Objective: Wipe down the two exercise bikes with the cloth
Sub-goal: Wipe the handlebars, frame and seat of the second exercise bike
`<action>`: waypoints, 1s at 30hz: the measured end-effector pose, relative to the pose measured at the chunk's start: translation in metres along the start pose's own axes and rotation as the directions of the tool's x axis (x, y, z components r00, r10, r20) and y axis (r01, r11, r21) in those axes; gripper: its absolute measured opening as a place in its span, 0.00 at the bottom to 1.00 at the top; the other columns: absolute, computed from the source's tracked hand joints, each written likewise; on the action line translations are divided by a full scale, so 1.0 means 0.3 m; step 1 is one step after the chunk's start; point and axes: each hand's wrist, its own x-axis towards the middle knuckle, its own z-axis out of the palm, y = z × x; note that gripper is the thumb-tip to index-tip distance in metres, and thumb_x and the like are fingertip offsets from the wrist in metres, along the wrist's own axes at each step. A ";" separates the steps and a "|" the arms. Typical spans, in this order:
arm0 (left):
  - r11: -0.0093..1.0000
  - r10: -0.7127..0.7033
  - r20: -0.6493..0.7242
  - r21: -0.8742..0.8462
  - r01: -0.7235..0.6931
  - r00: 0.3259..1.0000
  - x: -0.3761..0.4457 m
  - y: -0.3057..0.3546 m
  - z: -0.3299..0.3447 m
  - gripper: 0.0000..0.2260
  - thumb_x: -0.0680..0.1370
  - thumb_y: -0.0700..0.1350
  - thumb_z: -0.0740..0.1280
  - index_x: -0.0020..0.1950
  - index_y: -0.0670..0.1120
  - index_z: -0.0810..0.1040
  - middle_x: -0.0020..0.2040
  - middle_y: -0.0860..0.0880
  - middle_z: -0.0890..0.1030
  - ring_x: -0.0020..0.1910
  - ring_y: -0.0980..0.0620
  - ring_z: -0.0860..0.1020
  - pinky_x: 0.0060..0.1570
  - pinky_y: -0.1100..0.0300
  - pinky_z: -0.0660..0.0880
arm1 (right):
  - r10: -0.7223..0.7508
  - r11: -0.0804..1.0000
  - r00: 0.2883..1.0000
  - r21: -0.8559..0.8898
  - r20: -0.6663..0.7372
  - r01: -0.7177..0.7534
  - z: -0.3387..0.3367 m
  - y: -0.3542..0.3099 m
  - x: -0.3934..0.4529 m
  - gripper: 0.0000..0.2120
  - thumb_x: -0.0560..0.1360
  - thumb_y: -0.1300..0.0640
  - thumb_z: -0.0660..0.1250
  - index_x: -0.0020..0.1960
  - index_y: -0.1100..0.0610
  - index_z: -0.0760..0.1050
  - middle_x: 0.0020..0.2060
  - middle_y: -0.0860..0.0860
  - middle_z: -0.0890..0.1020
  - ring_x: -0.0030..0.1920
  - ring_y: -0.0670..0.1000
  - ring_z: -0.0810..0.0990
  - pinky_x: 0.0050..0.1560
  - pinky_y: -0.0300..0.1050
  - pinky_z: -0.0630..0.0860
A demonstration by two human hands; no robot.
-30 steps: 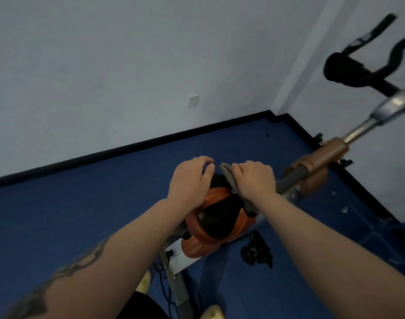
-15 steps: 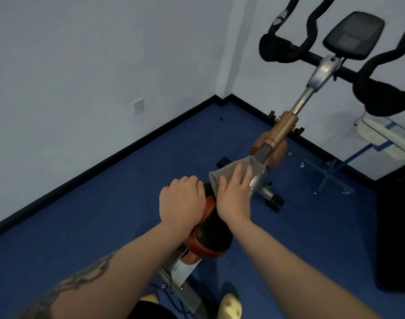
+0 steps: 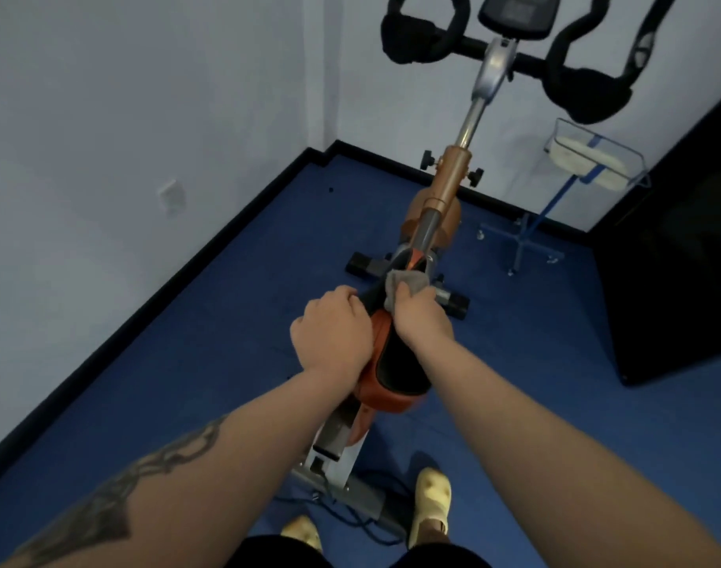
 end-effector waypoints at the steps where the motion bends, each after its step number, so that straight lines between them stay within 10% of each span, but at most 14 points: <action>1: 1.000 0.008 0.022 -0.013 -0.008 1.000 0.001 -0.010 -0.005 0.16 0.82 0.49 0.53 0.64 0.55 0.77 0.57 0.51 0.81 0.55 0.48 0.78 0.53 0.49 0.74 | -0.017 1.000 0.999 -0.022 -0.027 0.017 0.004 0.004 -0.025 0.27 0.83 0.42 0.47 0.73 0.60 0.58 0.65 0.62 0.74 0.62 0.63 0.74 0.50 0.50 0.68; 6: 0.989 0.142 0.080 -0.063 -0.137 0.987 0.011 -0.077 -0.031 0.16 0.82 0.52 0.54 0.65 0.56 0.76 0.57 0.53 0.81 0.54 0.50 0.78 0.51 0.50 0.75 | -0.254 0.961 0.962 -0.140 -0.096 0.240 0.048 0.153 -0.264 0.32 0.81 0.39 0.47 0.79 0.54 0.45 0.70 0.57 0.66 0.64 0.58 0.71 0.51 0.49 0.68; 12: 0.980 0.147 0.007 -0.140 -0.144 0.989 0.005 -0.075 -0.022 0.14 0.81 0.50 0.57 0.62 0.54 0.79 0.53 0.51 0.83 0.51 0.49 0.79 0.52 0.47 0.75 | -0.052 0.997 0.997 -0.059 -0.064 0.048 0.015 0.017 -0.129 0.28 0.82 0.43 0.50 0.74 0.61 0.56 0.68 0.59 0.71 0.64 0.61 0.72 0.53 0.51 0.69; 18: 0.972 0.166 0.002 -0.168 -0.164 0.986 0.009 -0.088 -0.014 0.14 0.81 0.48 0.57 0.62 0.53 0.79 0.52 0.52 0.83 0.51 0.51 0.79 0.51 0.48 0.75 | -0.307 0.915 0.935 -0.325 -0.179 0.239 0.138 0.119 -0.358 0.36 0.80 0.41 0.51 0.78 0.54 0.38 0.78 0.55 0.45 0.75 0.61 0.51 0.68 0.61 0.65; 23: 0.971 0.184 0.014 -0.159 -0.179 0.983 0.002 -0.086 -0.025 0.15 0.81 0.48 0.56 0.62 0.53 0.78 0.52 0.53 0.83 0.50 0.51 0.79 0.52 0.48 0.75 | -0.114 0.993 0.978 0.020 -0.176 0.119 0.043 0.069 -0.187 0.29 0.81 0.41 0.50 0.77 0.54 0.55 0.71 0.55 0.68 0.67 0.57 0.70 0.59 0.52 0.71; 30: 0.974 0.172 0.014 -0.155 -0.168 0.985 0.001 -0.079 -0.028 0.15 0.81 0.47 0.56 0.62 0.53 0.78 0.50 0.51 0.83 0.48 0.50 0.79 0.50 0.47 0.76 | 0.014 0.910 0.967 0.404 -0.253 0.092 0.120 0.154 -0.259 0.26 0.80 0.39 0.54 0.71 0.53 0.65 0.65 0.53 0.73 0.56 0.52 0.74 0.51 0.47 0.73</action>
